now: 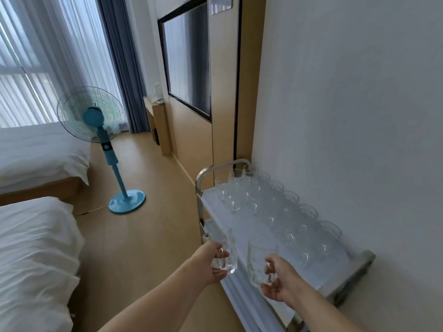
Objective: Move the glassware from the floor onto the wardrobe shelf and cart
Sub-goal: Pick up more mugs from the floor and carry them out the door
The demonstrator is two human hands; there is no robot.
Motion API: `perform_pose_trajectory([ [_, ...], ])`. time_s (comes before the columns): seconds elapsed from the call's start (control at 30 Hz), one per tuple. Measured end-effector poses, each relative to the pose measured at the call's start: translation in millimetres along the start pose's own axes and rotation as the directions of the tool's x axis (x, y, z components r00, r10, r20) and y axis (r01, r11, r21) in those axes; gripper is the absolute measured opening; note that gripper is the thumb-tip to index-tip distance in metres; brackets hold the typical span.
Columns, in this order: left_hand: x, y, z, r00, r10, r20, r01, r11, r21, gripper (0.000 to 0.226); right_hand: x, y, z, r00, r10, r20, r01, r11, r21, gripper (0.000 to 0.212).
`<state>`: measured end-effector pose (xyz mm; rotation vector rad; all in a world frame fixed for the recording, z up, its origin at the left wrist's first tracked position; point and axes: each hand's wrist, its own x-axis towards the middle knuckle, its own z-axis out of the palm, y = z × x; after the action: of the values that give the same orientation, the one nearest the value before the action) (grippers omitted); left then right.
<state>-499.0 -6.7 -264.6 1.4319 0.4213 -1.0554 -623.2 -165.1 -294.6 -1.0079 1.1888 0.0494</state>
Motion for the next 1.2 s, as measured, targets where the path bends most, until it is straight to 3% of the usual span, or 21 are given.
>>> perform_pose_trajectory([
  [0.23,73,52,6,1.0,0.006,-0.028,-0.001,0.981,0.194,0.031,74,-36,27,0.999,-0.003,-0.043,0.003,1.0,0.004,0.029],
  [0.57,190,95,50,0.999,0.023,-0.035,-0.015,0.975,0.222,0.017,168,-48,41,0.998,-0.067,-0.023,0.068,0.996,0.05,0.021],
  [0.73,221,96,62,0.999,0.026,-0.04,-0.016,0.97,0.243,0.016,199,-53,42,0.991,-0.123,-0.059,0.125,0.991,0.038,0.03],
  [1.2,274,124,75,0.994,-0.064,0.092,0.014,0.884,0.466,0.017,222,-68,67,0.974,-0.157,-0.163,0.126,0.974,-0.186,0.033],
])
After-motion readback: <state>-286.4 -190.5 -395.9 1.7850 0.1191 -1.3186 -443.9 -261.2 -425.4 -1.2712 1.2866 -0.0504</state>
